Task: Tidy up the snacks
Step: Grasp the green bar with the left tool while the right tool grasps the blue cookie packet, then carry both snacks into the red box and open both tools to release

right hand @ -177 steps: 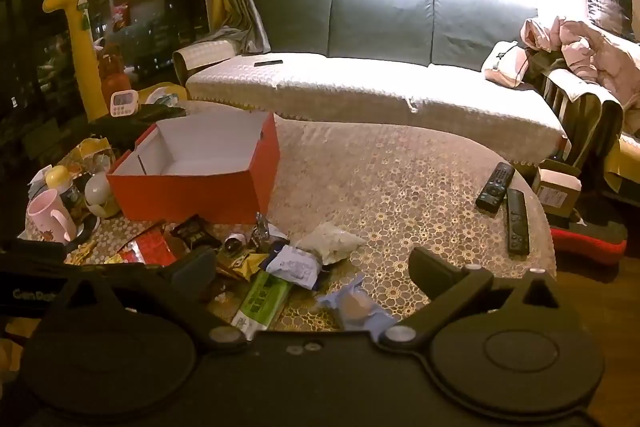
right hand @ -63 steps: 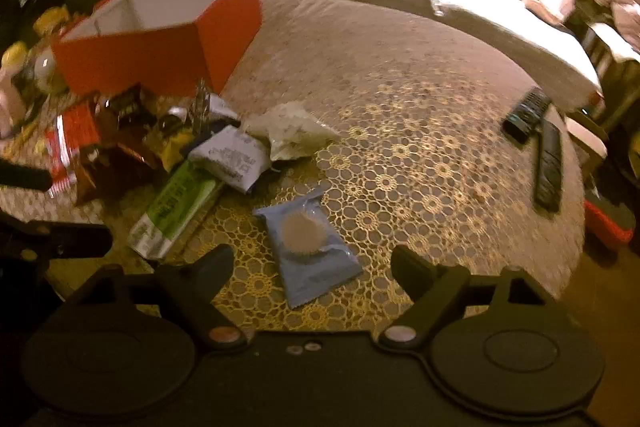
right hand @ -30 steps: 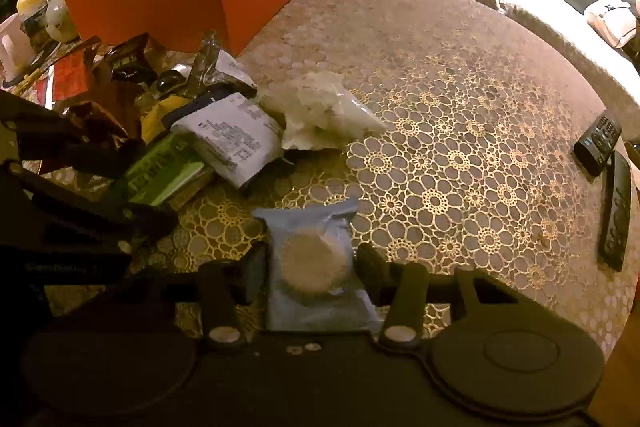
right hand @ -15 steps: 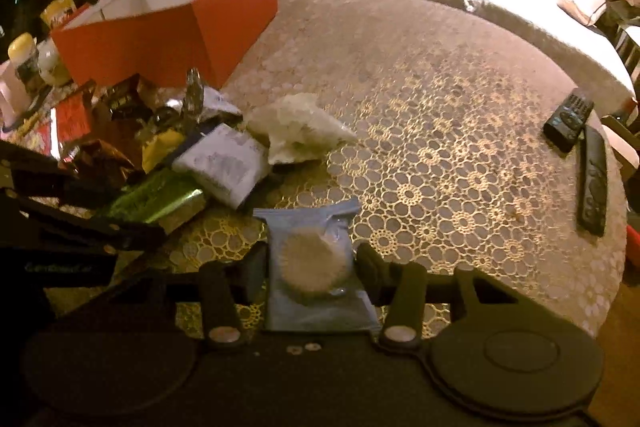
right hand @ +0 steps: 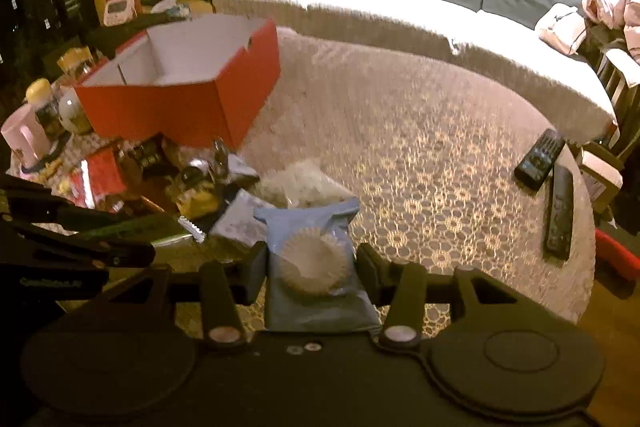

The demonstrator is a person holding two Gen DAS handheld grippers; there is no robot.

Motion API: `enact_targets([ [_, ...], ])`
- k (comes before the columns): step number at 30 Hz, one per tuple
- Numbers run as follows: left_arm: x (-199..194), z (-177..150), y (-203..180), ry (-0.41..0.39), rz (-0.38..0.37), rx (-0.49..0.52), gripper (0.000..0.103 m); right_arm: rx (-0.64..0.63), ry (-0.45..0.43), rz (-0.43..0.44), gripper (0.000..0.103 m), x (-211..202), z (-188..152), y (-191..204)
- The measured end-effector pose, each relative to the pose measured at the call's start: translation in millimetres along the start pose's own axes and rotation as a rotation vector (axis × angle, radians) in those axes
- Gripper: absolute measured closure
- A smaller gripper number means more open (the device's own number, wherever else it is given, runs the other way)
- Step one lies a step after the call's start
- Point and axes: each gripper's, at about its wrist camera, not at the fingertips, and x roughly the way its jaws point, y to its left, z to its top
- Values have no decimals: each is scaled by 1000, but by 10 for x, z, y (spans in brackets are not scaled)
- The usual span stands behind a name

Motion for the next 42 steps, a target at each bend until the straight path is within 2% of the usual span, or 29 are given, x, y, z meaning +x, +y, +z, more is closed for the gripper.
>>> enact_targets([
  [12, -505, 455, 362, -161, 48, -41, 61, -49, -69, 36, 55, -171, 598, 314],
  [23, -507, 1070, 956, -250, 124, -59, 61, -53, -69, 44, 55, 238, 1284, 519],
  [35, 1, 1468, 1591, -200, 214, -82, 61, -90, 3, 96, 55, 1064, 1924, 915],
  [42, 365, 1541, 1900, -149, 246, -106, 61, -128, 70, 120, 55, 1577, 2076, 1134],
])
